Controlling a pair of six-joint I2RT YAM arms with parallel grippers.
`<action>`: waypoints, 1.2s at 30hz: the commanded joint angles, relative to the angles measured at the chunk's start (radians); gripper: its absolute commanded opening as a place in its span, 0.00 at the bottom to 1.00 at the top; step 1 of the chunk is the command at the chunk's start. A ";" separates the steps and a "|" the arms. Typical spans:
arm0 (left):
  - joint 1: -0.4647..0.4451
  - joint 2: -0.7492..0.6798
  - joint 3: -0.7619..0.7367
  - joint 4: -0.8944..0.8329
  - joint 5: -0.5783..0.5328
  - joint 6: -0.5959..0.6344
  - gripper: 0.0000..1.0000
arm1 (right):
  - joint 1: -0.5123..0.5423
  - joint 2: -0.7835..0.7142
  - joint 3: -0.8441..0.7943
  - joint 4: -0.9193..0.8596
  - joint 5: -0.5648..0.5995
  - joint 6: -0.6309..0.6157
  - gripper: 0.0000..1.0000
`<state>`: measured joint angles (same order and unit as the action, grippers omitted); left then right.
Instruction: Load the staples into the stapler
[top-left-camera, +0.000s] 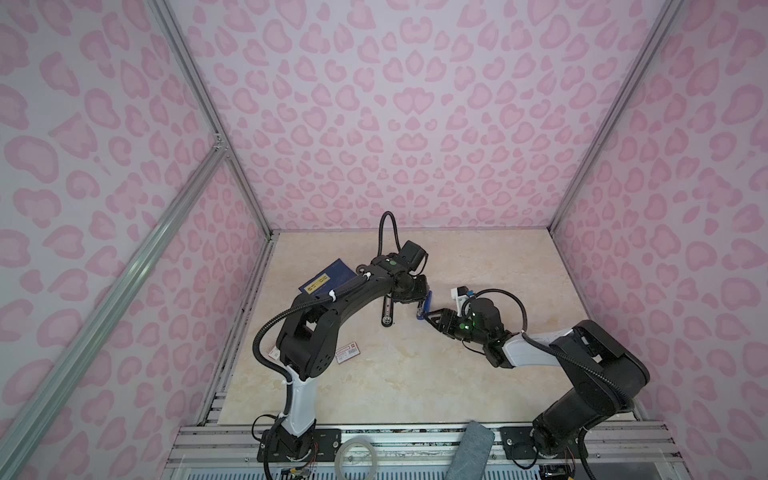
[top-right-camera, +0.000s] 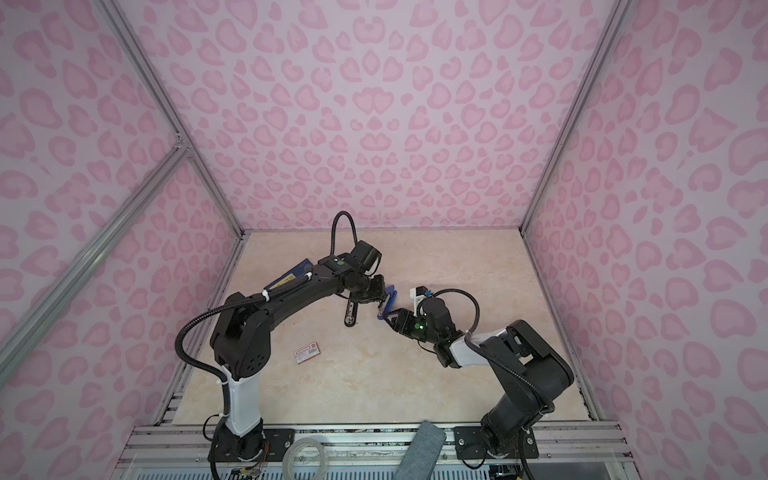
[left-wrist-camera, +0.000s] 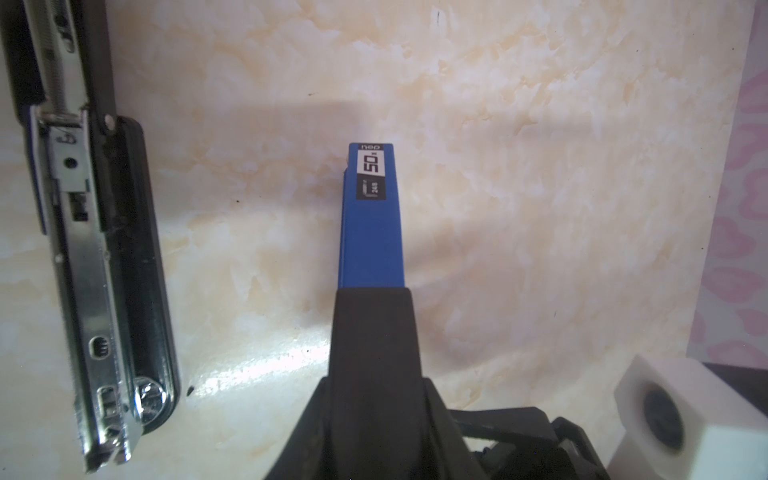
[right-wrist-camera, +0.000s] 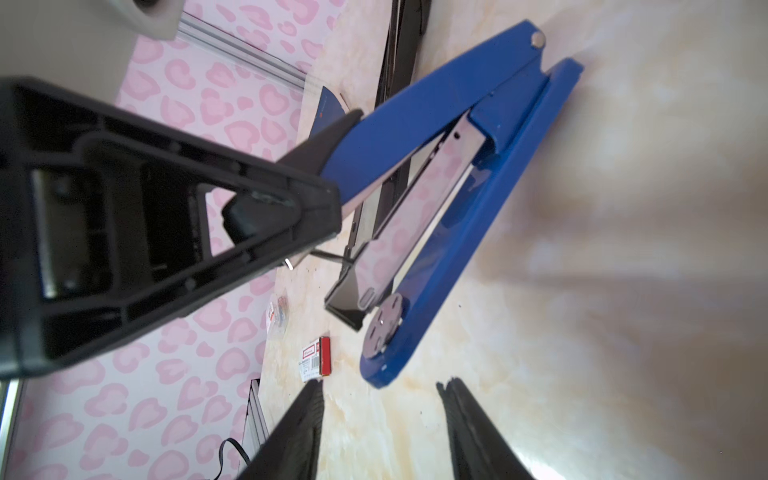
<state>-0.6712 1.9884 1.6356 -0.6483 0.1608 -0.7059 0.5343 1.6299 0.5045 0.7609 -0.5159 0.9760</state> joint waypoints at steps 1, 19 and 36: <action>-0.004 -0.018 0.000 0.051 0.014 -0.010 0.03 | -0.002 0.030 0.010 0.031 0.021 0.015 0.48; -0.018 -0.030 -0.004 0.062 0.052 -0.021 0.03 | -0.038 0.131 0.062 0.032 0.071 0.029 0.28; -0.022 -0.027 -0.010 0.062 0.089 -0.027 0.03 | -0.062 0.171 0.089 0.064 0.081 -0.010 0.19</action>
<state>-0.6872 1.9762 1.6234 -0.5716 0.1608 -0.7219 0.4755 1.7916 0.5873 0.7734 -0.4854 0.9962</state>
